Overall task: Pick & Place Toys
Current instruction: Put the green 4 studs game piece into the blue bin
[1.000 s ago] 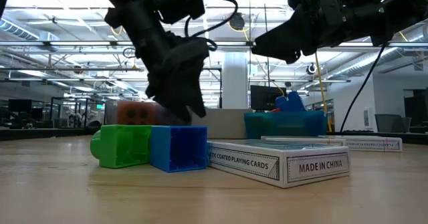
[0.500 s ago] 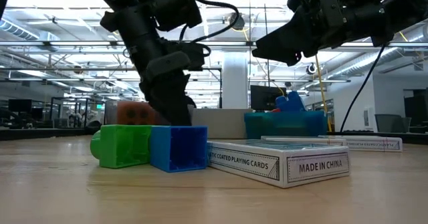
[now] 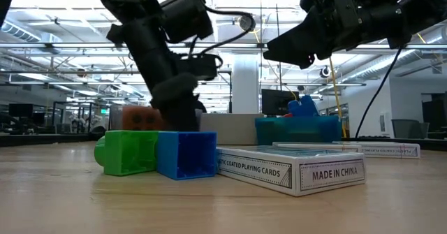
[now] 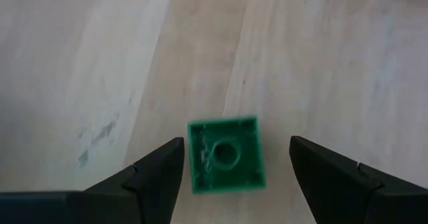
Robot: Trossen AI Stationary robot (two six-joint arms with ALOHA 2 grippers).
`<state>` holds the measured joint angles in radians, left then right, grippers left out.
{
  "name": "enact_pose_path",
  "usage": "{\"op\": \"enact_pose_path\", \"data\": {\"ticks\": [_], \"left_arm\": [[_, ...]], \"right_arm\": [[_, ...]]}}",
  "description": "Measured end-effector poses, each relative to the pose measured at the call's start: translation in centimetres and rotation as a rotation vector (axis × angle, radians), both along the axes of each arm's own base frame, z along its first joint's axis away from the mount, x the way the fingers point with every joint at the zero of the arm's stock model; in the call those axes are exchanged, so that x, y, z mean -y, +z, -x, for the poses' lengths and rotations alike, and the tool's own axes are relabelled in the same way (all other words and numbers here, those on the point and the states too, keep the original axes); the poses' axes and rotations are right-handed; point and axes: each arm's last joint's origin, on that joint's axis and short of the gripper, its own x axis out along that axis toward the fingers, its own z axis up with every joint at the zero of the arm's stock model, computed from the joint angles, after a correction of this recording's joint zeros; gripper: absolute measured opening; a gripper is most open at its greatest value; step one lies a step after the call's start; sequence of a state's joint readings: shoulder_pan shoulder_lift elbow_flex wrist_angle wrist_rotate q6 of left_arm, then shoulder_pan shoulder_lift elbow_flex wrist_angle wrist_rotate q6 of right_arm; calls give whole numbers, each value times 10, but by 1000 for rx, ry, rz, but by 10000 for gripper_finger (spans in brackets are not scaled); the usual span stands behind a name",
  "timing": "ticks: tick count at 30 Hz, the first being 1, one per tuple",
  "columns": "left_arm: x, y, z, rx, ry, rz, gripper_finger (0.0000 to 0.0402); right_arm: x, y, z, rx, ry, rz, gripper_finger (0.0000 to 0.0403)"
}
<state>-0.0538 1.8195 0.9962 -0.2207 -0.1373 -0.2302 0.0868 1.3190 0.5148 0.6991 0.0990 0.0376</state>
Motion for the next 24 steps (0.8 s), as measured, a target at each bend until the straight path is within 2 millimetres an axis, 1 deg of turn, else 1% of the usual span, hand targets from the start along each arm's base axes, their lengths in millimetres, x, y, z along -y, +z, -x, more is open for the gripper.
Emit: {"op": "enact_pose_path", "data": {"ticks": [3,8,10,13,19,20,24], "left_arm": [[0,-5,1,-25,-7,-7,273],[0,-5,1,-28,7,1,273],[0,-4,0,-16,-4,-8,267],[-1,-3,-2,1,-8,-35,237],[-1,-2,-3,15,-3,-44,143],[-1,-2,-3,13,-2,-46,136],[-1,-2,-2,9,-3,-48,136]], "right_arm": [[0,0,0,3,0,-2,208],[0,0,0,1,0,0,208],[0,0,0,3,0,0,208],[0,1,0,7,-1,0,208],[0,1,0,6,-2,-1,208],[0,1,0,7,-2,-1,208],[0,1,0,7,-3,-3,208]]}}
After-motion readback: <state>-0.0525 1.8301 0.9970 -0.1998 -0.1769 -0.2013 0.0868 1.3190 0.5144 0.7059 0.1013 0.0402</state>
